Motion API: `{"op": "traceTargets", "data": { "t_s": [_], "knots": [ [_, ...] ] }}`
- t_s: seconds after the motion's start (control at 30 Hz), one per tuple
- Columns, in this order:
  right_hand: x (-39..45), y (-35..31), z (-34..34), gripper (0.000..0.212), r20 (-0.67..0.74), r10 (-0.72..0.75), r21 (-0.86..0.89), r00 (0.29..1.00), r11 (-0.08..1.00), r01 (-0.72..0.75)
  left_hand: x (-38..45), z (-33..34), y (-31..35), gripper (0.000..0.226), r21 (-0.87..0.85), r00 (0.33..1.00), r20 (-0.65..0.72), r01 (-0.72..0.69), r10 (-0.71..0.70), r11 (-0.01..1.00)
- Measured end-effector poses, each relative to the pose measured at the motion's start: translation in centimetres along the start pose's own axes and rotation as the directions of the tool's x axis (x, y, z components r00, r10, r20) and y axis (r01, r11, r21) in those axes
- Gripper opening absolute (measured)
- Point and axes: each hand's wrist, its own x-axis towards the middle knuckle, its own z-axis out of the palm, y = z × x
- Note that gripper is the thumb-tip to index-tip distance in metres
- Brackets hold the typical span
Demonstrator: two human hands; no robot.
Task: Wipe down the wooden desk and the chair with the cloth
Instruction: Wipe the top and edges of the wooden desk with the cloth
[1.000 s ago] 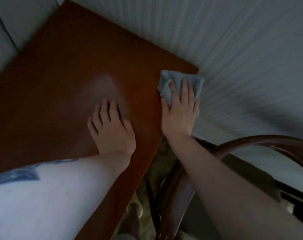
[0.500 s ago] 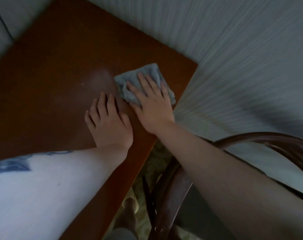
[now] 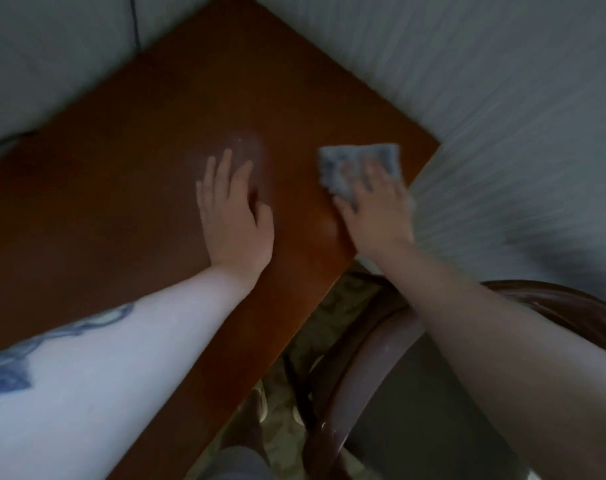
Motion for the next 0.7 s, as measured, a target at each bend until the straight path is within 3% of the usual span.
{"op": "traceTargets", "data": {
  "t_s": [0.07, 0.1, 0.13, 0.2, 0.27, 0.3, 0.37, 0.47, 0.53, 0.6, 0.7],
  "knots": [
    [-1.6, -0.5, 0.8, 0.059, -0.032, 0.282, 0.025, 0.959, 0.959, -0.282, 0.4, -1.1, -1.6, 0.053, 0.075, 0.987, -0.083, 0.146, -0.14, 0.986],
    [-3.1, -2.2, 1.3, 0.06, -0.044, 0.303, 0.011, 0.952, 0.953, -0.303, 0.7, -1.3, -2.3, 0.053, 0.091, 0.973, -0.107, 0.215, -0.205, 0.972],
    [-4.8, -4.4, 1.7, 0.059, -0.046, 0.228, -0.014, 0.973, 0.973, -0.229, 1.1, -1.5, -3.1, 0.054, 0.106, 0.964, -0.117, 0.253, -0.24, 0.962],
    [-6.3, -8.7, 2.2, 0.058, 0.004, -0.053, -0.044, 0.999, 0.998, 0.053, 1.5, -1.5, -4.3, 0.054, 0.14, 0.962, -0.112, 0.262, -0.248, 0.955],
    [-3.5, -10.9, 1.5, 0.055, 0.049, -0.279, -0.067, 0.959, 0.957, 0.281, 1.9, -1.3, -4.8, 0.054, 0.165, 0.961, -0.101, 0.273, -0.259, 0.948],
    [-1.2, -11.1, 1.1, 0.054, 0.072, -0.307, -0.063, 0.949, 0.948, 0.311, 2.1, -1.1, -4.8, 0.055, 0.183, 0.959, -0.091, 0.282, -0.269, 0.942],
    [2.3, -9.9, 0.6, 0.053, 0.074, -0.183, -0.017, 0.98, 0.983, 0.184, 2.3, -0.7, -4.7, 0.055, 0.221, 0.963, -0.062, 0.27, -0.263, 0.937],
    [1.6, -8.7, 1.9, 0.055, -0.03, 0.08, 0.013, 0.996, 0.997, -0.08, 2.4, -0.3, -4.8, 0.056, 0.237, 0.971, -0.036, 0.239, -0.238, 0.942],
    [-1.6, -10.6, 3.1, 0.056, -0.063, 0.102, -0.018, 0.993, 0.995, -0.103, 2.4, -0.2, -4.9, 0.058, 0.213, 0.971, -0.044, 0.241, -0.237, 0.947],
    [-2.8, -12.7, 4.1, 0.056, -0.088, -0.093, -0.029, 0.992, 0.995, 0.091, 2.3, -0.1, -4.9, 0.059, 0.173, 0.967, -0.049, 0.256, -0.252, 0.951],
    [1.2, -13.3, 2.7, 0.054, -0.011, -0.506, -0.076, 0.862, 0.86, 0.504, 2.5, -0.2, -4.9, 0.059, 0.153, 0.958, -0.074, 0.284, -0.276, 0.947]
  ]
}}
